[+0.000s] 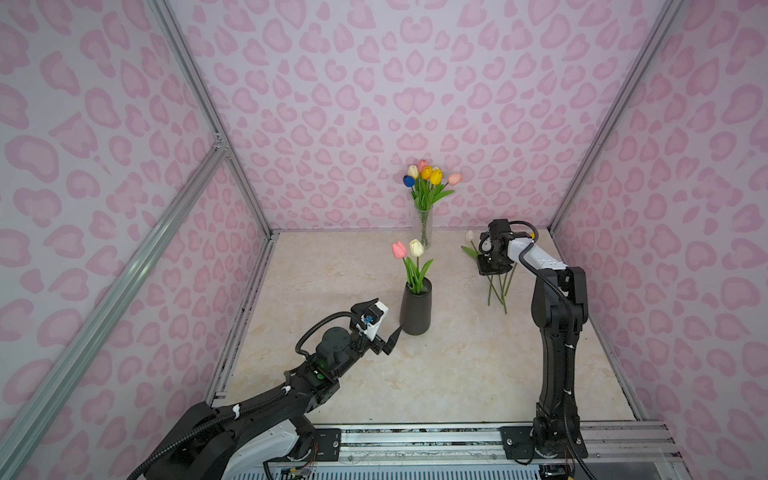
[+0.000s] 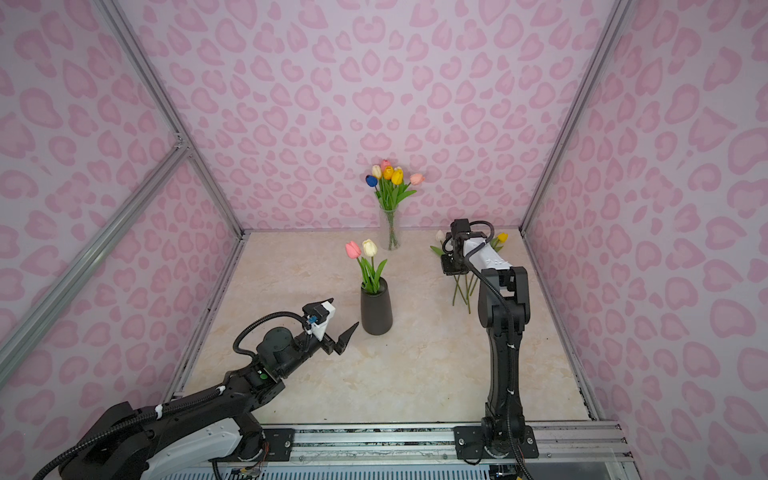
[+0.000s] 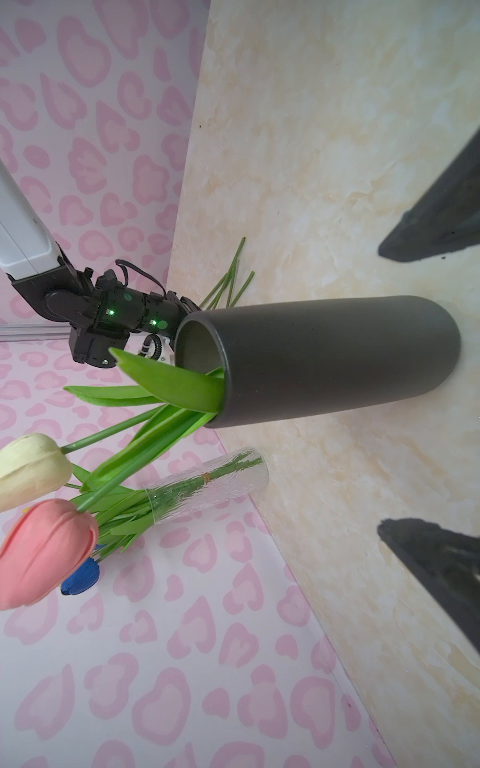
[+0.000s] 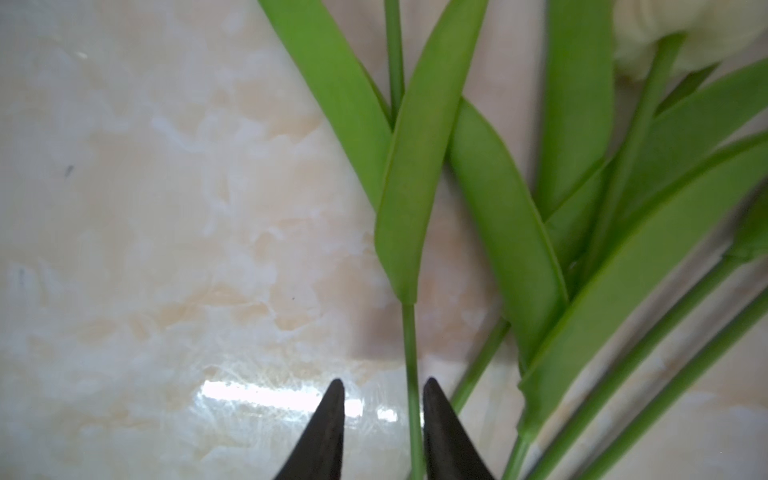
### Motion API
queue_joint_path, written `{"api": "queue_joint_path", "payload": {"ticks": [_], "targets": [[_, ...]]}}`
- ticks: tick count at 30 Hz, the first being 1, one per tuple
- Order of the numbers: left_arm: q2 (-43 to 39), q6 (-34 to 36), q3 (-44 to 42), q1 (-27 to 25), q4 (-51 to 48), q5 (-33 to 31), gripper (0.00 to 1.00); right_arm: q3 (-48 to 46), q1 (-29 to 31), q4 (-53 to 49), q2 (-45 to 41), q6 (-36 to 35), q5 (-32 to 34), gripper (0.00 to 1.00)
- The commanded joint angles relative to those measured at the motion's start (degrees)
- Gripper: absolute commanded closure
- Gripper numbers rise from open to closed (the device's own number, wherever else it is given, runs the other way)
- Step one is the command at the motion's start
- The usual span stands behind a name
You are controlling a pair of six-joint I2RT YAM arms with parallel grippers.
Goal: Arrange the flowers into the vase
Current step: 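Move the right gripper down to another loose tulip stem and grasp it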
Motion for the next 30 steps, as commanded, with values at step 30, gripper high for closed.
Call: {"api": "queue_joint_path", "payload": {"ticks": [30], "targets": [[-0.6,0.8,1.3,0.0,-0.5,0.5,0.03,-21.2,0.9,21.5,-15.1,1.4,1.6,1.0]]}}
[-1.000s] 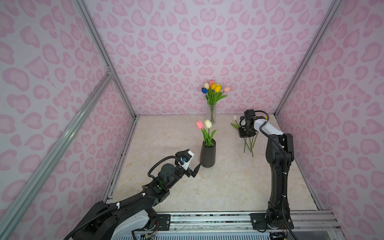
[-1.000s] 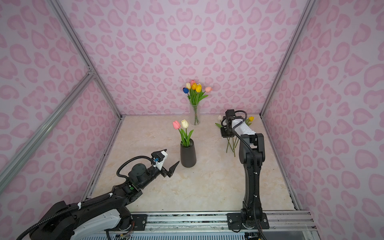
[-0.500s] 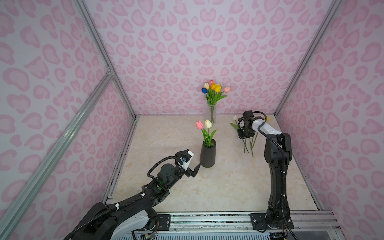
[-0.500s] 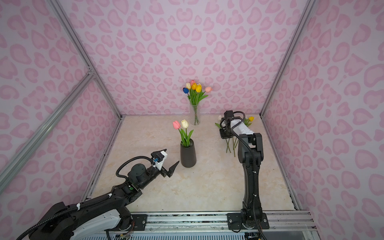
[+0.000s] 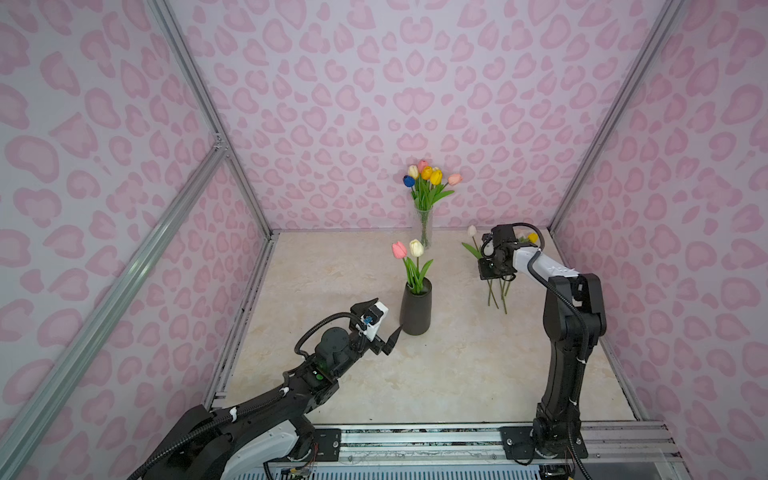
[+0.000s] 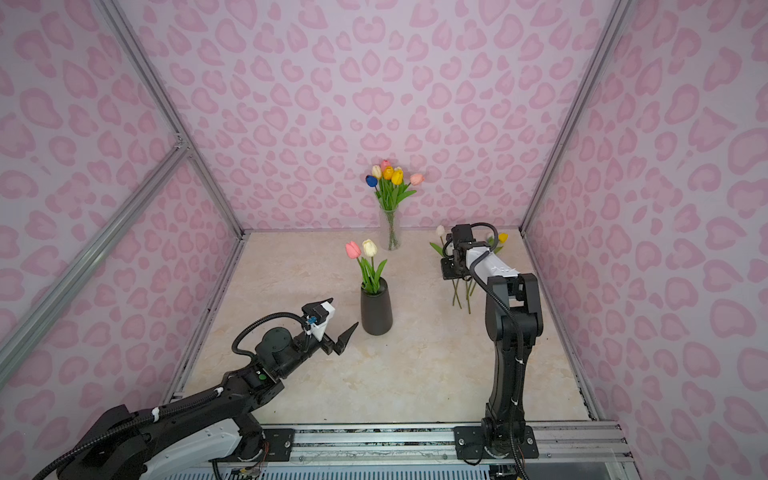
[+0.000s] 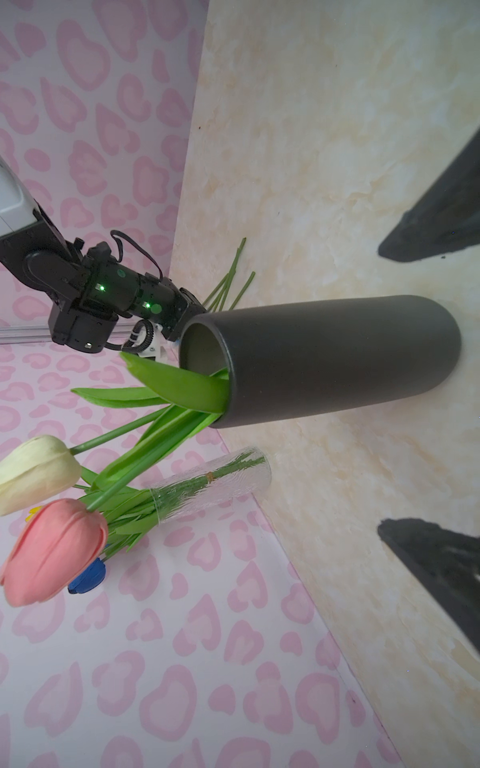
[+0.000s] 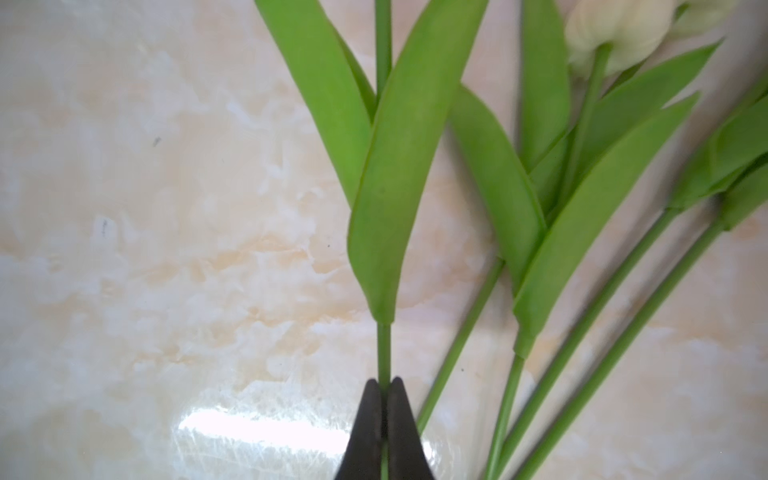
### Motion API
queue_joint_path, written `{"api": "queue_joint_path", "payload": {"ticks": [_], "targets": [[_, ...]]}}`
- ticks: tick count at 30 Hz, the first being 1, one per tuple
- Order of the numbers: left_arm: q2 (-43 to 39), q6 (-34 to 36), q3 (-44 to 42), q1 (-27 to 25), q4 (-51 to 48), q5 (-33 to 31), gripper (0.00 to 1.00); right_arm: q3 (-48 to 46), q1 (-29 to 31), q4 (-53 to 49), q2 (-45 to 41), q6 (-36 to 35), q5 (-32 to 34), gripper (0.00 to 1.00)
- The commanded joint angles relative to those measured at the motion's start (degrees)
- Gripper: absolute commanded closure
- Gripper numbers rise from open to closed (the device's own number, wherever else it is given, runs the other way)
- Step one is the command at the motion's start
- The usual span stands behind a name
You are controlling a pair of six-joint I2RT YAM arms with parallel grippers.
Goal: Arrange the flowers into the vase
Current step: 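Move the right gripper down to another loose tulip stem and grasp it, then lift the white tulip upright with the right gripper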
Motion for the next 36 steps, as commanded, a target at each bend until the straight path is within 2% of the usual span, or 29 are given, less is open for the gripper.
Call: {"api": "queue_joint_path", "payload": {"ticks": [1,10,15,18,19,22,27,31,36], "targets": [[0.2,0.2,0.9,0.0,0.8,0.2,0.03,-3.4,0.1,7.7,-2.4,0.6,1.6,1.0],[-0.5,0.1,0.7,0.0,0.9,-0.2,0.03,-16.8,0.9,22.6,-16.0,2.5,-0.3,1.0],[-1.1,-0.1,0.5,0.0,0.9,-0.4,0.03,-29.5,2.3,46.1,-28.0,7.0,-13.2,1.0],[-0.1,-0.2,0.7,0.0,1.1,-0.6,0.03,-38.0,6.7,62.0,-34.0,5.5,-13.9,1.0],[0.1,-0.2,0.9,0.0,0.8,-0.5,0.03,-39.2,7.8,64.5,-35.1,4.3,-14.2,1.0],[-0.4,-0.2,0.7,0.0,0.7,-0.1,0.03,-41.0,10.0,67.9,-37.7,2.0,-16.4,1.0],[-0.3,-0.1,0.6,0.0,1.2,-1.0,0.03,-42.9,10.9,71.2,-40.5,1.7,-16.0,1.0],[0.3,-0.3,0.7,0.0,1.2,-0.5,0.03,-43.9,11.0,73.6,-43.1,3.8,-16.7,1.0],[0.5,-0.4,0.7,0.0,1.3,-0.3,0.03,-46.1,12.9,82.0,-44.5,7.6,-19.8,1.0]]}}
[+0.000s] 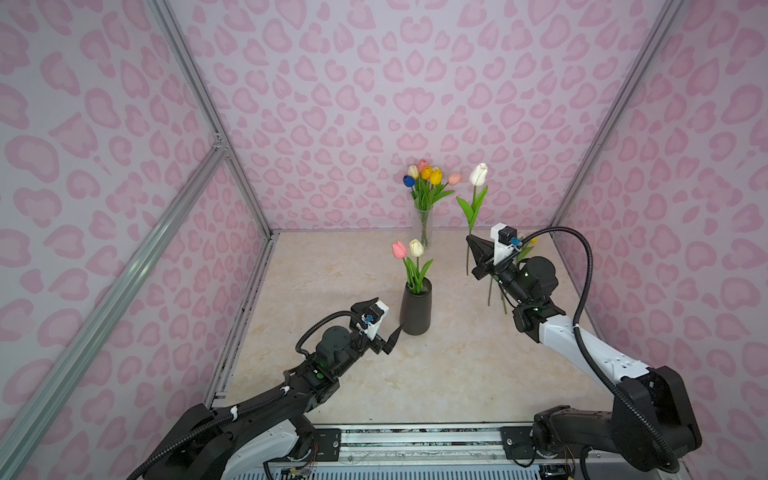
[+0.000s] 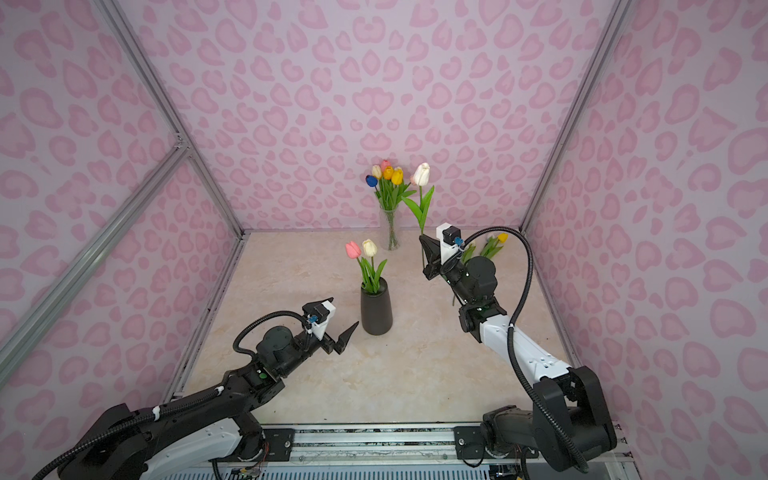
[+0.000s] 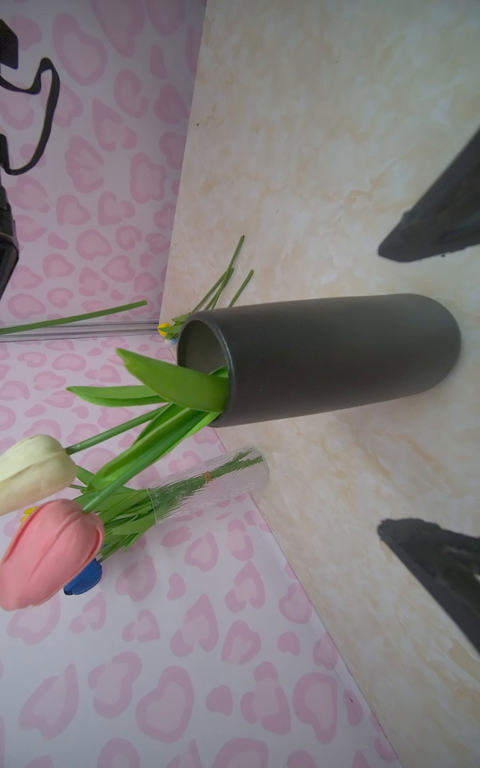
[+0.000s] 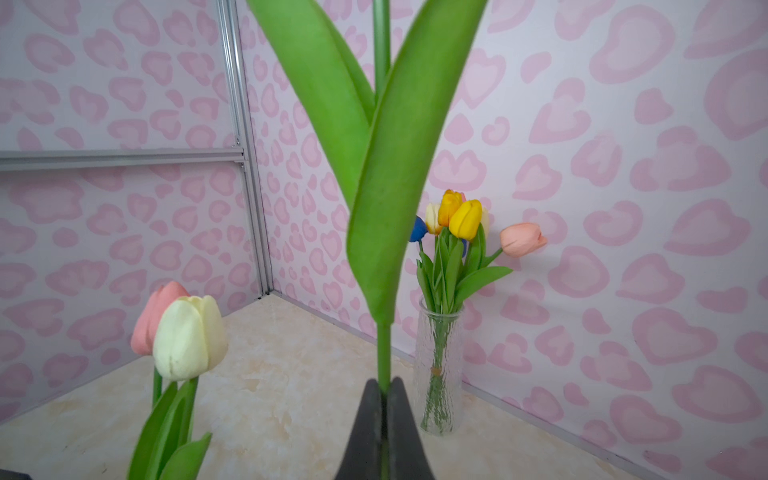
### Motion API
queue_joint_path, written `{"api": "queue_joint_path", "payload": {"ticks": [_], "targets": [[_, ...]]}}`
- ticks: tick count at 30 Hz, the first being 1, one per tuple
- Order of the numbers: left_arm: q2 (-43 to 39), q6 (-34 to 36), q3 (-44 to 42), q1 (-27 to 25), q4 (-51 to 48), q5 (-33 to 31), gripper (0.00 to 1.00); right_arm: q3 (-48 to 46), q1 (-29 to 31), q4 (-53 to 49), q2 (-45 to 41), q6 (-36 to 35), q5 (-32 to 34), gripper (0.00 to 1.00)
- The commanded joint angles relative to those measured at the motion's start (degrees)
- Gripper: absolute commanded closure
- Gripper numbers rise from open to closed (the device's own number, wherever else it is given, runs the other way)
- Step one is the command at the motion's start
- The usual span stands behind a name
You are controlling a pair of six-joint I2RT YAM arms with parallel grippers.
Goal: Arrange the flowers into the vase
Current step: 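Lift the white tulip upright with the right gripper, then carry the white tulip over the dark grey vase and lower its stem in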
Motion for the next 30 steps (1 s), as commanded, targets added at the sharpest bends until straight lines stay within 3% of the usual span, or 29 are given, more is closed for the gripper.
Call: {"api": "queue_joint_path", "payload": {"ticks": [1,18,30], "targets": [[0.2,-0.2,0.4,0.0,1.6,0.1,0.03,-2.3,1.9,10.4,-0.9,2.5,-1.7,1.0],[0.4,-0.1,0.4,0.0,1.7,-0.1,0.03,-4.7,12.3,35.0,10.1,13.9,3.3,1.0],[0.2,-0.1,0.4,0.0,1.7,-0.3,0.03,-3.4,13.4,27.5,6.9,11.4,2.5,1.0]]}}
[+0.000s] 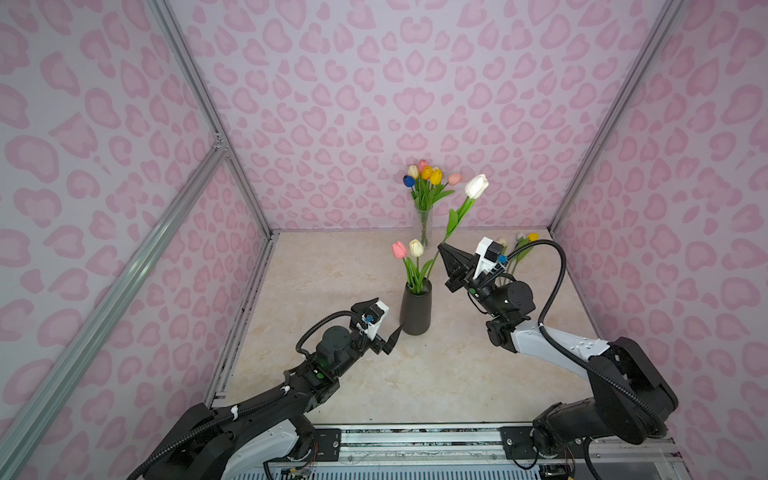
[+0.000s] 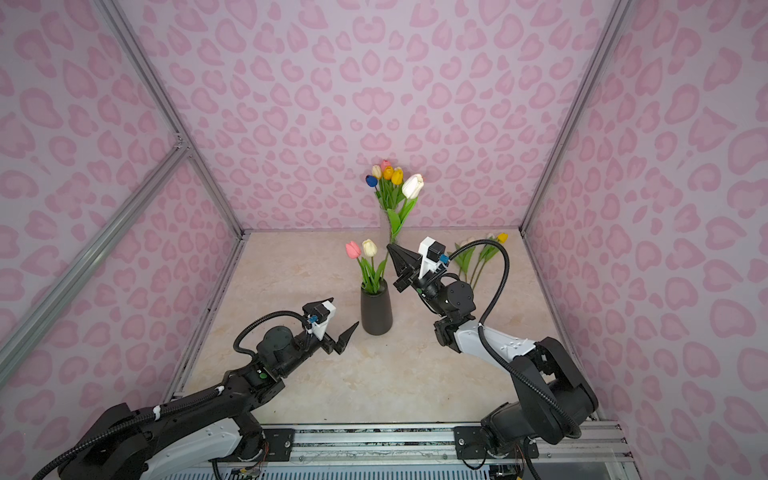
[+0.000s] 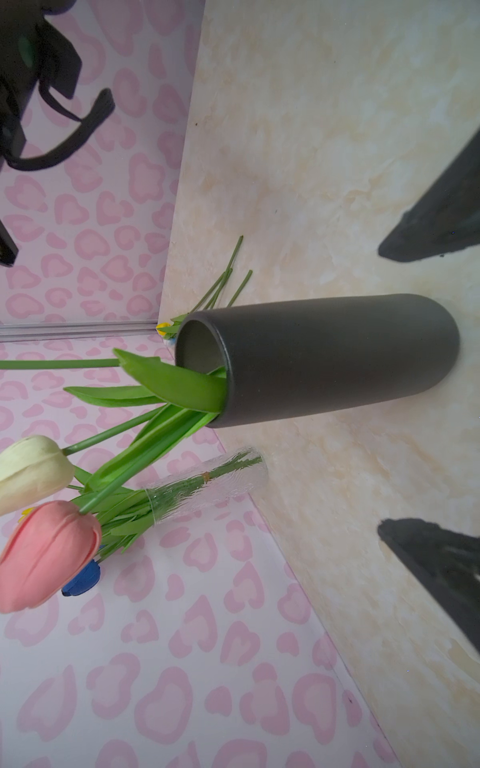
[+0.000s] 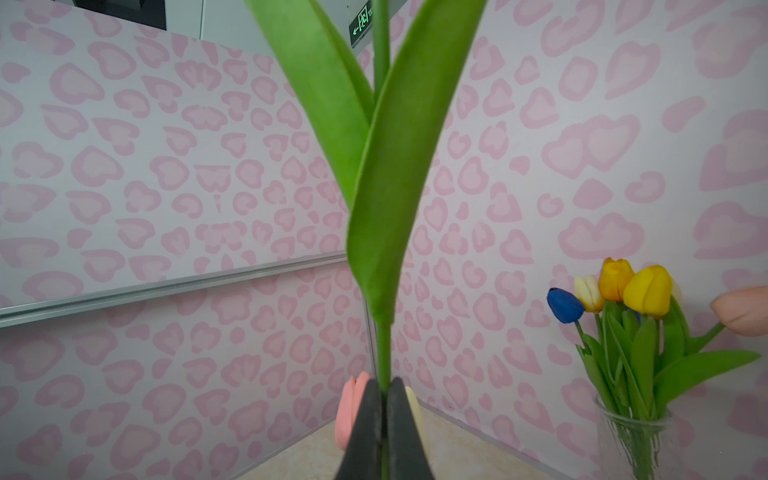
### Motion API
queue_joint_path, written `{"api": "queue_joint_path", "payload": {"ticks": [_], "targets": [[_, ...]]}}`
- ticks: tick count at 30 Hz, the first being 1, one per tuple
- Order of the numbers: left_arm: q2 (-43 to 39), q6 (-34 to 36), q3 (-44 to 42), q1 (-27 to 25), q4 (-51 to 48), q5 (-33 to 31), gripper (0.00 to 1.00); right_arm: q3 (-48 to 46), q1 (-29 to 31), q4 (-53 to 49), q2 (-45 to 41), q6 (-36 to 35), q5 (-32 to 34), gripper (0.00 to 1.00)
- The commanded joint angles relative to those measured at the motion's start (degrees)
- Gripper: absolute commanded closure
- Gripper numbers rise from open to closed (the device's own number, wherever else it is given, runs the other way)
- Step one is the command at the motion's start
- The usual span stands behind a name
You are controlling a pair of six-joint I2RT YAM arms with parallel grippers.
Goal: Arrange the flowers into the vase
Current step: 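Carry the white tulip over the dark grey vase and lower its stem in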
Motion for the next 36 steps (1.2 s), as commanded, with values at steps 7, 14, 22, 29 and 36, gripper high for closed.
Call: {"api": "queue_joint_path", "payload": {"ticks": [7,14,22,29,36], "targets": [[0.4,-0.2,0.5,0.0,1.7,0.2,0.03,0.1,1.5,-4.9,-1.4,-4.5,0.0,1.0],[0.1,-0.2,0.4,0.0,1.6,0.3,0.03,-0.2,2.0,-6.4,0.7,-6.5,0.3,1.0],[-0.1,-0.2,0.3,0.0,1.6,0.3,0.03,-0.5,2.4,-8.7,2.6,-8.9,-0.3,1.0],[0.0,-0.2,0.4,0.0,1.6,0.2,0.03,-1.5,3.6,-10.4,3.4,-10.6,1.2,1.0],[0.0,-0.2,0.4,0.0,1.5,0.1,0.03,-2.2,4.3,-15.4,1.3,-13.2,3.0,0.94]]}}
